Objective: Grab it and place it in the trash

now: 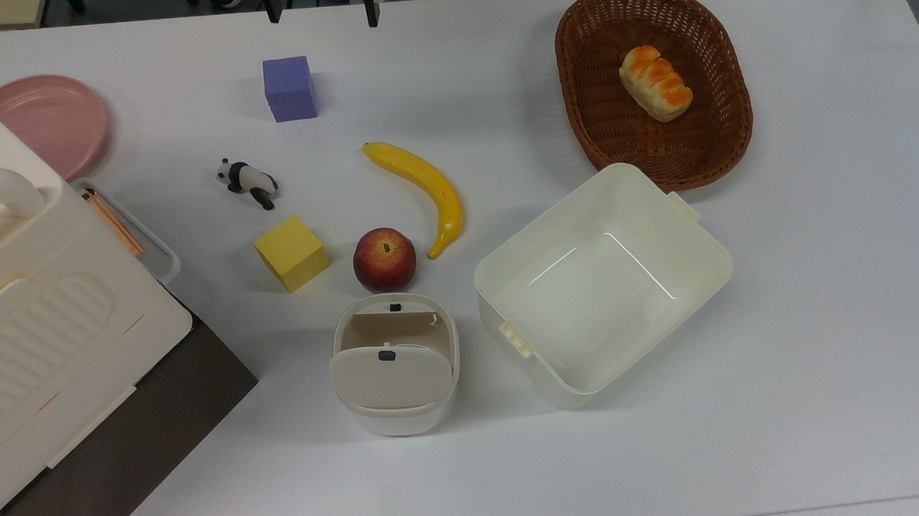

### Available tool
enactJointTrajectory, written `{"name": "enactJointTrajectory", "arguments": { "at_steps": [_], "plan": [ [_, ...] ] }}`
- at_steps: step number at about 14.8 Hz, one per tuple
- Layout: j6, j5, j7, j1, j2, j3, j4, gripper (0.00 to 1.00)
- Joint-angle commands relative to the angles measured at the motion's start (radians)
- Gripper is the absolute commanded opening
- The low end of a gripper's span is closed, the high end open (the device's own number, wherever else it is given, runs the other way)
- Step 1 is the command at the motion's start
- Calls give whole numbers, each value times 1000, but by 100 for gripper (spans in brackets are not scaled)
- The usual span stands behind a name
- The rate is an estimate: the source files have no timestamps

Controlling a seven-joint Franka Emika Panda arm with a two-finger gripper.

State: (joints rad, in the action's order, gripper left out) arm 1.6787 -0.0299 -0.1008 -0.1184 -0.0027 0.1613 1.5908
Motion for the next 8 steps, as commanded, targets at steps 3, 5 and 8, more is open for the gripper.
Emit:
{"name": "enactJointTrajectory", "arguments": {
  "at_steps": [3,5,8],
  "plan": [
    [-26,-25,12,-13,-34,3,37,100],
    [-39,-25,18,-15,-34,3,40,100],
    [-48,-25,21,-15,-33,1,40,100]
  ]
}}
